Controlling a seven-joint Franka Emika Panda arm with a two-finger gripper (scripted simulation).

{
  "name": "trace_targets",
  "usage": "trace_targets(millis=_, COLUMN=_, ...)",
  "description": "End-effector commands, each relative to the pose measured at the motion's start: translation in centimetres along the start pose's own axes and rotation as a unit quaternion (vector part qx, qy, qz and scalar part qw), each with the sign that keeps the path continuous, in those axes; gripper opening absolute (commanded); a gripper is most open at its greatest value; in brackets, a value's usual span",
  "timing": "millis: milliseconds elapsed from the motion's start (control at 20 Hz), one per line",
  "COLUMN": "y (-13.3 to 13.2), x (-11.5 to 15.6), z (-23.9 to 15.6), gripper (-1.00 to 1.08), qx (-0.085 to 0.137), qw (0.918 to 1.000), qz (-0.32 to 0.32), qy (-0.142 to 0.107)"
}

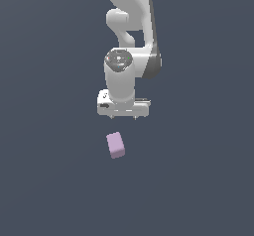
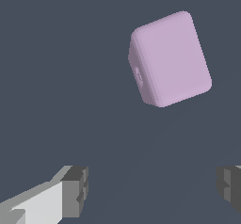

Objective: Pick up the object and move it to a goal position.

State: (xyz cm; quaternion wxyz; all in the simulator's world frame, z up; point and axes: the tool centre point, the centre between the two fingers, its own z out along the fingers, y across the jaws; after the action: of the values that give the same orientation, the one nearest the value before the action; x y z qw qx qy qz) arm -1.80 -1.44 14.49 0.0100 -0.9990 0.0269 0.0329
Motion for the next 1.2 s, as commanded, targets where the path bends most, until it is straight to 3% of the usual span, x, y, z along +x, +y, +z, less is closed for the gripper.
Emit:
trace_targets(millis=0, y=0.0, x=0.0, z=0.0, gripper=1.0, qx=0.0, qw=1.0, qz=0.0, qy=0.0)
trace_targets(millis=650, y=-1.7, x=-0.5, z=-0.4, gripper=1.0, qx=-0.012, qw=0.9995, qz=-0.028, qy=-0.003)
trace_targets(millis=1150, y=-0.6, x=2.2, z=0.2, gripper=1.0, qx=-0.012, qw=0.9976, qz=-0.068, qy=0.006)
